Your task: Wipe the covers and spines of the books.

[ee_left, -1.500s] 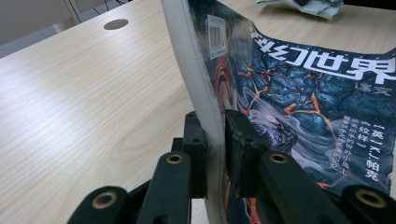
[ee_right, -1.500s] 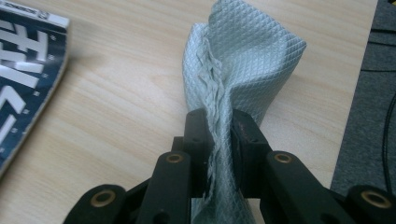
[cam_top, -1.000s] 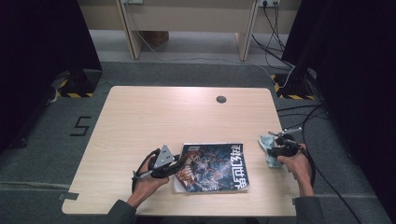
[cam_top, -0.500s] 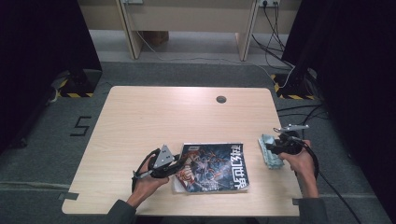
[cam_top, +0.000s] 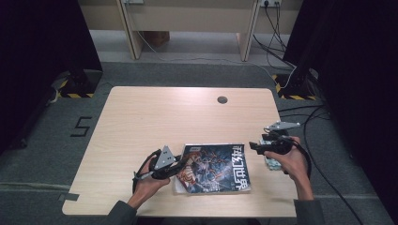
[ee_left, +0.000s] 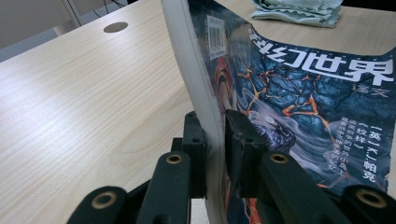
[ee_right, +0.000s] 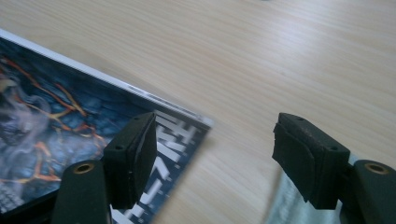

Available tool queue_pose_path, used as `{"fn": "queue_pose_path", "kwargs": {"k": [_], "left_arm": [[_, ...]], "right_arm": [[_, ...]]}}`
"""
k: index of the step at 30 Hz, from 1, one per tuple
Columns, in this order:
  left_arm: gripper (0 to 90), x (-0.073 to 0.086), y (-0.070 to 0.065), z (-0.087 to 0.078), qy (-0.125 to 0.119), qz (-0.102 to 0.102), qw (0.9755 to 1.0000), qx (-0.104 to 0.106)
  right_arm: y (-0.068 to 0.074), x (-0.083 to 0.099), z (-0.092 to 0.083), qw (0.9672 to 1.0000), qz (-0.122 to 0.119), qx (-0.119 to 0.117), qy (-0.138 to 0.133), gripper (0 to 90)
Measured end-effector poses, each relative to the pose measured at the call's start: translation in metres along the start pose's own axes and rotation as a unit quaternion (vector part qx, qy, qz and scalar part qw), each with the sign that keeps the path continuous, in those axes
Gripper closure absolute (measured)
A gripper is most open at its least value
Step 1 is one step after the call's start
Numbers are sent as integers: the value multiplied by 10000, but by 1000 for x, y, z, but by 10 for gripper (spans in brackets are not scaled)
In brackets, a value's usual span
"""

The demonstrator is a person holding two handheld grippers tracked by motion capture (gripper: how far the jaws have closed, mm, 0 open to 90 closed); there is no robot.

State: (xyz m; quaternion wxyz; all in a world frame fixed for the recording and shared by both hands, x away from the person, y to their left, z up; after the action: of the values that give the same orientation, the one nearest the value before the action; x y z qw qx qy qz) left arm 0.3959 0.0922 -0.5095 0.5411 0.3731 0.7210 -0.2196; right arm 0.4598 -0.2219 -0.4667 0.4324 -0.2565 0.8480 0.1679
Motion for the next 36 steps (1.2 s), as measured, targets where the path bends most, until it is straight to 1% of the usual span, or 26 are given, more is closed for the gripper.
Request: {"fn": "queue_pose_path", "kwargs": {"k": [2, 3, 5, 7, 9, 11, 13, 14, 16, 17, 18, 20, 22, 23, 25, 29, 31, 32, 36], "left_arm": [[788, 0, 0, 0, -6, -3, 10000, 5], [789, 0, -1, 0, -18, -9, 10000, 17], [791, -1, -1, 0, -12, 6, 10000, 20], [792, -1, -2, 0, -26, 32, 10000, 37], [795, -2, -2, 0, -35, 49, 10000, 54], [796, -3, -3, 0, -46, 58, 10000, 65], [798, -3, -4, 0, -57, 77, 9999, 99], [799, -3, -4, 0, -65, 76, 9999, 106], [800, -3, -4, 0, -67, 84, 9999, 109], [801, -4, -5, 0, -80, 89, 9998, 125], [802, -4, -5, 0, -90, 98, 9998, 139], [802, -4, -6, 1, -95, 90, 9998, 151], [802, -4, -7, 0, -96, 109, 9998, 161], [803, -5, -7, 1, -115, 115, 9997, 166], [803, -4, -6, 0, -104, 113, 9997, 181], [803, -5, -6, 1, -114, 134, 9997, 179], [801, -5, -6, 1, -102, 136, 9997, 176], [801, -5, -6, 1, -99, 155, 9997, 178], [802, -5, -5, 2, -99, 131, 9997, 201]], "right_arm": [[11, -3, 2, 9999, -115, -103, -9, 299], [20, -6, 5, 9995, -205, -230, -16, 299], [32, -11, 11, 9987, -357, -350, -39, 300], [42, -14, 16, 9980, -419, -482, -29, 300], [54, -18, 24, 9964, -512, -669, -59, 300], [62, -19, 31, 9953, -537, -805, -34, 300], [68, -19, 38, 9941, -652, -867, 22, 300], [71, -20, 41, 9937, -653, -913, 43, 298], [77, -22, 47, 9933, -578, -997, 27, 297], [81, -23, 51, 9923, -560, -1106, -21, 297], [85, -24, 54, 9910, -591, -1203, -7, 296], [92, -27, 60, 9897, -675, -1260, -2, 293], [98, -28, 66, 9877, -752, -1368, 29, 294], [101, -28, 69, 9870, -815, -1383, 64, 294], [103, -26, 72, 9856, -849, -1454, 133, 296], [100, -21, 76, 9853, -818, -1481, 239, 308], [98, -18, 78, 9850, -746, -1528, 283, 330], [97, -16, 79, 9849, -761, -1529, 296, 335], [96, -15, 77, 9840, -765, -1580, 305, 344]]}}
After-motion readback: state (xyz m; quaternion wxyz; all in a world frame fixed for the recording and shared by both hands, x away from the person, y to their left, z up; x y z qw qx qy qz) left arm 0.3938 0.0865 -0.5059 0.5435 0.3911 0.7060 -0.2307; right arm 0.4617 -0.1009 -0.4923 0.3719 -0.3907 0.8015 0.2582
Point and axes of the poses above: each handheld gripper's, and its own axes: z roughly forward along the jaws, x roughly out of its underside, y roughly to its left, the point moved 7 cm from there along z, roughly forward along the jaws, and after that the axes turned 9 degrees about -y, right-handed, at the moved point
